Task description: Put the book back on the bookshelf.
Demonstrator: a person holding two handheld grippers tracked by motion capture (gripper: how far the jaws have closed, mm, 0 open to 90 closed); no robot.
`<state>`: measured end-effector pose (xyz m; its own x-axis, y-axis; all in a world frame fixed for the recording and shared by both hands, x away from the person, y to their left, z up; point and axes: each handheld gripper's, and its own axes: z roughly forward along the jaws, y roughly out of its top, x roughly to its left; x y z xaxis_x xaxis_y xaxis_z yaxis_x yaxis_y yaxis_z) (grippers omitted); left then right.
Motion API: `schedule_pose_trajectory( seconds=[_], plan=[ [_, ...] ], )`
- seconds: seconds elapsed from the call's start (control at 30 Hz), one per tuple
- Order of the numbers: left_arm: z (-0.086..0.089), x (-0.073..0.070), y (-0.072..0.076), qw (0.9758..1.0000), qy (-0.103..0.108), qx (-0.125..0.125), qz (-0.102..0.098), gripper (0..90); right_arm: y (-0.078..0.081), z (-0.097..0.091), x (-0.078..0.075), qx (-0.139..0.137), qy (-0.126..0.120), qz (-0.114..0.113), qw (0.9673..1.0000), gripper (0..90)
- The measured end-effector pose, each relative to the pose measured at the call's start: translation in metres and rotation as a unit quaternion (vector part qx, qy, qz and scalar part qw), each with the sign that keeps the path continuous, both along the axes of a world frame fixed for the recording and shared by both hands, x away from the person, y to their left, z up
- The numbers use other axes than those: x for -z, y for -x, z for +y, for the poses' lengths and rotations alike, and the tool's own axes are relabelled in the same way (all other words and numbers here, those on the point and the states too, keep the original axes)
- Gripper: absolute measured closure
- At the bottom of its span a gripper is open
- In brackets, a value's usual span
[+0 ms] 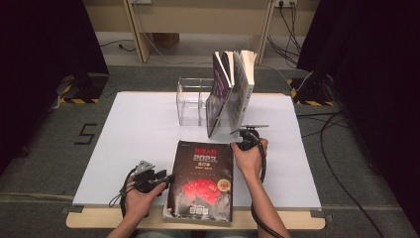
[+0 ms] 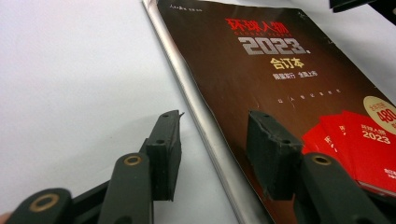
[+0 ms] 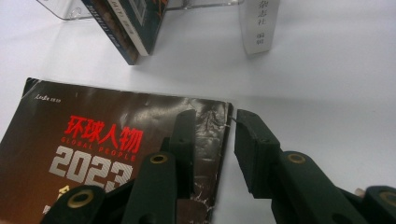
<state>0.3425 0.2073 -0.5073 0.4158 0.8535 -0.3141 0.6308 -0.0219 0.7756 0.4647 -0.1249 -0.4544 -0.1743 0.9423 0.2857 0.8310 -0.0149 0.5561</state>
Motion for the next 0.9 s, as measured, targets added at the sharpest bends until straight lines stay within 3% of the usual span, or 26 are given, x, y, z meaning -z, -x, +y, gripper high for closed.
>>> schedule_pose_trajectory(
  seconds=[0.43,0.57,0.9],
  plan=[
    [0.002,0.001,0.001,0.9997,0.021,0.003,0.012,57.5,-0.019,0.005,0.011,-0.008,0.000,0.010,0.9999,66.3],
    [0.002,0.000,0.002,0.9997,0.019,0.006,0.013,59.6,-0.022,0.006,0.015,-0.007,-0.005,0.018,0.9998,65.2],
    [0.000,0.001,0.004,0.9992,0.029,0.017,0.021,62.1,-0.026,0.007,0.020,-0.018,-0.007,0.004,0.9998,62.6]
  ],
)
